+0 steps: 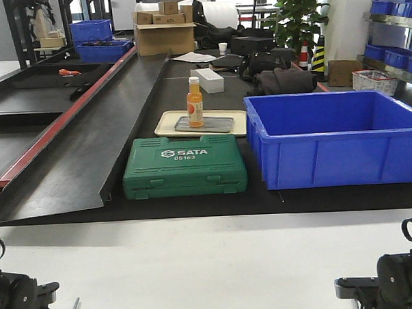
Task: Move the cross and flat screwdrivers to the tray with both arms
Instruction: 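Close the left gripper on the other green-black screwdriver handle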
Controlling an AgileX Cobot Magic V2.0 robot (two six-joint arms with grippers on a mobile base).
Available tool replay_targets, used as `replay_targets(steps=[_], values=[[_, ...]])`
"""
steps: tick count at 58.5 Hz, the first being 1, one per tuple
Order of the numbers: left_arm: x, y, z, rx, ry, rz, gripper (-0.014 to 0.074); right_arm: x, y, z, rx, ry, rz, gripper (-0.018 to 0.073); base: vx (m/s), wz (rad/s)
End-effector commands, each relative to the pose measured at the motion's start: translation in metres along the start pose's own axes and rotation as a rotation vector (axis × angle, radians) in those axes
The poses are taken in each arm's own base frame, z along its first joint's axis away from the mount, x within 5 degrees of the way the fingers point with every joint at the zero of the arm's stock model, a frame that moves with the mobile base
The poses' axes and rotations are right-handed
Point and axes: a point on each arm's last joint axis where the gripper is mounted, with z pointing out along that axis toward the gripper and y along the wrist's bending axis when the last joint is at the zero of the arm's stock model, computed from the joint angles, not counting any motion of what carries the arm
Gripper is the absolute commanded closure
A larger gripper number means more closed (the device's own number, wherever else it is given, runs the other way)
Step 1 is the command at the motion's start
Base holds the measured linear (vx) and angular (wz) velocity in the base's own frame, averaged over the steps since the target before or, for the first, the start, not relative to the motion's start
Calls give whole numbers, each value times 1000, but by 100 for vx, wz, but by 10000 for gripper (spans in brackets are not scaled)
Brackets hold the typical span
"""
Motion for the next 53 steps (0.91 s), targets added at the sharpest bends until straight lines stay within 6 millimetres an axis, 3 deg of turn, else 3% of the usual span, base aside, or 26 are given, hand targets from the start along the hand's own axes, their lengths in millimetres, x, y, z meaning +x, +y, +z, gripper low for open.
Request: replay_targets(steps=[1, 5, 15, 26, 35, 42, 53], values=[[1, 2, 1, -13, 18, -12, 226, -2, 3, -8, -33, -18, 32, 567, 0, 0], [2, 3, 1, -23, 26, -4, 302, -2, 3, -8, -33, -17, 31, 567, 0, 0], [3, 6, 1, -55, 37, 66, 607, -2, 3, -8, -33, -16, 31, 567, 0, 0], [2, 6, -3, -50, 29, 144, 603, -3, 3, -9, -34, -32, 10, 567, 0, 0], [0, 4, -19, -31, -24, 177, 603, -4, 4, -22, -40, -79, 7, 567, 0, 0], [-3, 3, -41, -6, -99, 193, 603, -5, 4, -44, -48, -149, 6, 567, 0, 0], [-5, 3, -91, 48, -267, 206, 602, -1, 5, -98, -76, -326, 14, 567, 0, 0]])
